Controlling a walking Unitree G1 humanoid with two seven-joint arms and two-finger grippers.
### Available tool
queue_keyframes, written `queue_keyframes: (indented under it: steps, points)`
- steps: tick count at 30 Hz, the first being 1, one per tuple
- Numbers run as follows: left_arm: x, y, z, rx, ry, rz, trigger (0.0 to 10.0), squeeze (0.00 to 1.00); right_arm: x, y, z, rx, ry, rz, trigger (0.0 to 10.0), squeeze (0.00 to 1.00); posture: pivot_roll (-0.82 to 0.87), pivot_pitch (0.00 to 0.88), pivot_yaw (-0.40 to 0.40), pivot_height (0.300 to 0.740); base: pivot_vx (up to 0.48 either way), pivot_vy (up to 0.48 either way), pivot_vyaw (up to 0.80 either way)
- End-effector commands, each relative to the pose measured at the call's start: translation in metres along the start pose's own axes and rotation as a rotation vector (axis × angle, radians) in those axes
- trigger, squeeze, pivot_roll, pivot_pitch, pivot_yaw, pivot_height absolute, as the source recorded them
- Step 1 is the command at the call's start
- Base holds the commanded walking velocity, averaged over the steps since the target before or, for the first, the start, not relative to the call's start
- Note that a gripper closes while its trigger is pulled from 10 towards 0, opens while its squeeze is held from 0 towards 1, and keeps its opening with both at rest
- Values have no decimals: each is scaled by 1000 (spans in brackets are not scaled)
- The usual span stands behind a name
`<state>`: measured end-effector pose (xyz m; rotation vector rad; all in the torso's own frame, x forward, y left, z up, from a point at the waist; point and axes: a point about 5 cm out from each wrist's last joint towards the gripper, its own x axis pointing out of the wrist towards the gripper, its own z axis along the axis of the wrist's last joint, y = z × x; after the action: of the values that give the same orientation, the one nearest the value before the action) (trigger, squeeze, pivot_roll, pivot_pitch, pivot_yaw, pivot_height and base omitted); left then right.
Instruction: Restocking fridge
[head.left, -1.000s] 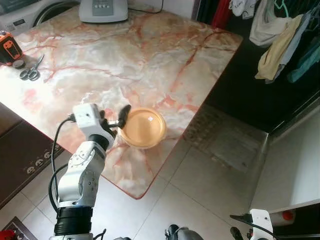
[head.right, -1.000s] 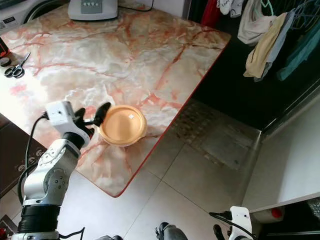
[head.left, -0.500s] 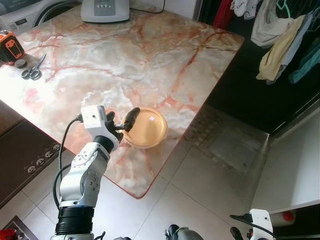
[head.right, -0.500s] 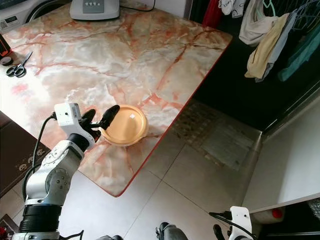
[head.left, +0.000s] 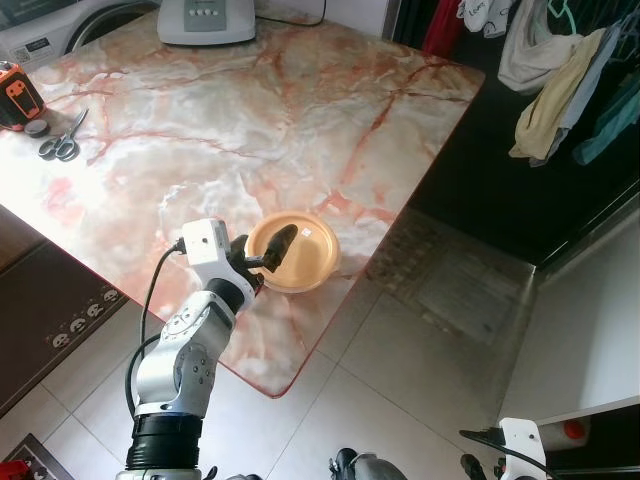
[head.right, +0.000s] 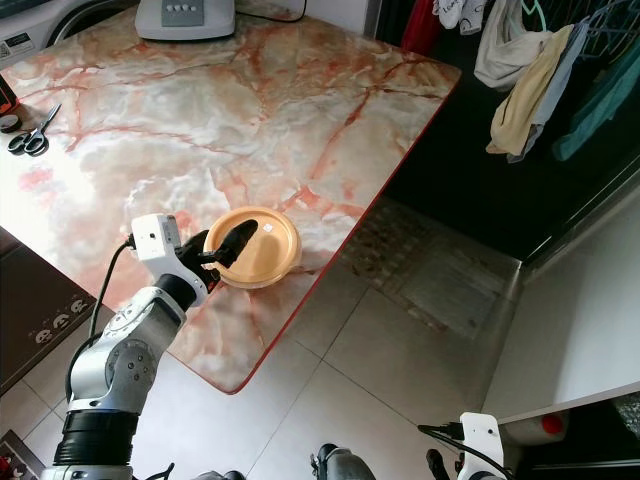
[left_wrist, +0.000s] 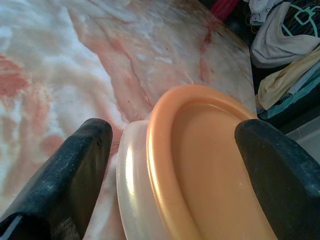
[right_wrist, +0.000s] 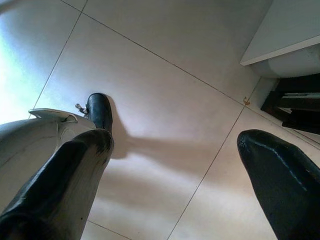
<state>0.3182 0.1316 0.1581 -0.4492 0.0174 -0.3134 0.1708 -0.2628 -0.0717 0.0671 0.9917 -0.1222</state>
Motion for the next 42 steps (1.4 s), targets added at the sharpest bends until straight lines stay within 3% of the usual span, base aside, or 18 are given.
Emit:
queue_keyframes:
  steps: [1,10,19,25,26,28,42]
  points:
    - [0,1,-2,-35,6,4,10000,0,-3,-6,-10,4,34,-14,10000,0,-142,206,-64,740,0,0,0]
    - [3,-8,-13,-68,64,-55,10000,0,-3,-6,-9,2,34,-13,10000,0,-144,206,-68,740,0,0,0]
    - [4,-11,-19,38,116,-62,10000,0,-2,-6,-9,0,32,-10,10000,0,-142,204,-68,740,0,0,0]
    - [5,-10,-20,48,113,-49,9765,0,-2,-6,-8,1,31,-9,10000,0,-142,202,-68,740,0,0,0]
    - [5,-9,-20,48,111,-43,4118,0,-2,-5,-8,1,30,-9,10000,0,-144,201,-67,740,0,0,0]
    - [6,-9,-20,49,108,-40,196,0,-2,-5,-8,2,30,-9,10000,0,-145,200,-66,740,0,0,0]
    - [7,-7,-19,28,81,-18,0,0,-2,-5,-8,2,30,-8,10000,0,-148,201,-67,740,0,0,0]
